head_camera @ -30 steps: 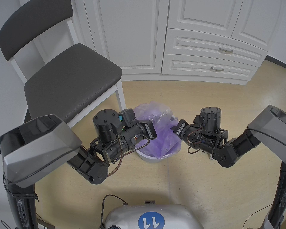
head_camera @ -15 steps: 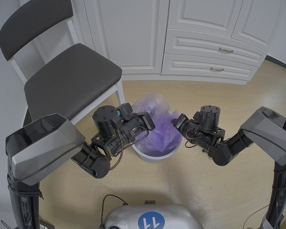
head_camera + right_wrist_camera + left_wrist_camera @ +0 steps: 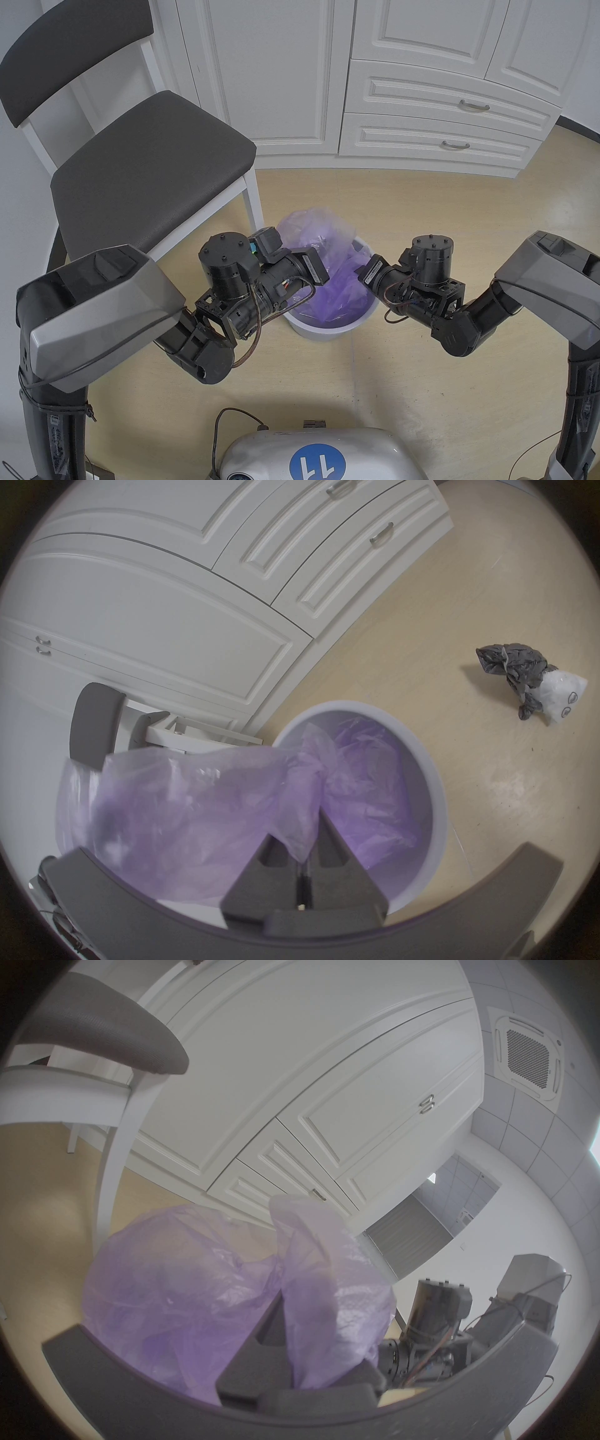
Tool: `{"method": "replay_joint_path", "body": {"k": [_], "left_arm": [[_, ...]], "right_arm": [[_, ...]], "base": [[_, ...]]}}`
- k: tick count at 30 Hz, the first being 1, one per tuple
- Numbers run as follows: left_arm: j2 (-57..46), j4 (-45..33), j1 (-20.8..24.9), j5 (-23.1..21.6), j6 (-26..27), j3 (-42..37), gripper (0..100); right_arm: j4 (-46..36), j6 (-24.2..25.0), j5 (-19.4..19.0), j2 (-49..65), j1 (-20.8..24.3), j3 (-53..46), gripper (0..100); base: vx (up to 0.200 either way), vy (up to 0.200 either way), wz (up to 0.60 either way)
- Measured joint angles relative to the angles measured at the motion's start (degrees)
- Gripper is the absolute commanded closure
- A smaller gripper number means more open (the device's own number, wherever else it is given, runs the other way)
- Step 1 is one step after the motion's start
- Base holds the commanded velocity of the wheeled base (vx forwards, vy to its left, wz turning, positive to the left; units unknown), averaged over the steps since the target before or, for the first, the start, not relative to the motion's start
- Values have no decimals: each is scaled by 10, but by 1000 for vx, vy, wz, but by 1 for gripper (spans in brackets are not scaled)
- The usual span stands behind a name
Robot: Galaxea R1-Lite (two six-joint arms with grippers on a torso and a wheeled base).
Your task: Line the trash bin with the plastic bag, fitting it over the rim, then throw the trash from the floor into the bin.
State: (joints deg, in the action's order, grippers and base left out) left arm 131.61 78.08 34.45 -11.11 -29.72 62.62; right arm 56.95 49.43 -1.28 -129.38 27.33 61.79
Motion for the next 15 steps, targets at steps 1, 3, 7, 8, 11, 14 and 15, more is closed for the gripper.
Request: {"method": "replay_joint_path", "body": {"k": [1,3,7,8,11,14,15], "left_arm": [[1,2,3,0,0,-2,100],[3,6,7,0,0,-5,100],[11,8,10,0,0,-7,100],[13,8,10,0,0,-7,100],[20,9,10,0,0,-7,100],[28,9,9,0,-4,-9,100],[31,9,7,0,-8,-10,100]], "right_arm": [[0,-2,-2,6,-2,-4,100],[-3,-13,-9,19,-8,-11,100],[-32,-58,-25,45,-22,-28,100],[-46,-73,-27,50,-25,-31,100],[-99,-105,-33,61,-34,-34,100],[-133,-127,-37,67,-41,-30,100],[-136,-130,-37,68,-43,-28,100]], "base": [[0,0,0],[0,0,0],[0,0,0],[0,0,0],[0,0,0],[0,0,0],[0,0,0]]}}
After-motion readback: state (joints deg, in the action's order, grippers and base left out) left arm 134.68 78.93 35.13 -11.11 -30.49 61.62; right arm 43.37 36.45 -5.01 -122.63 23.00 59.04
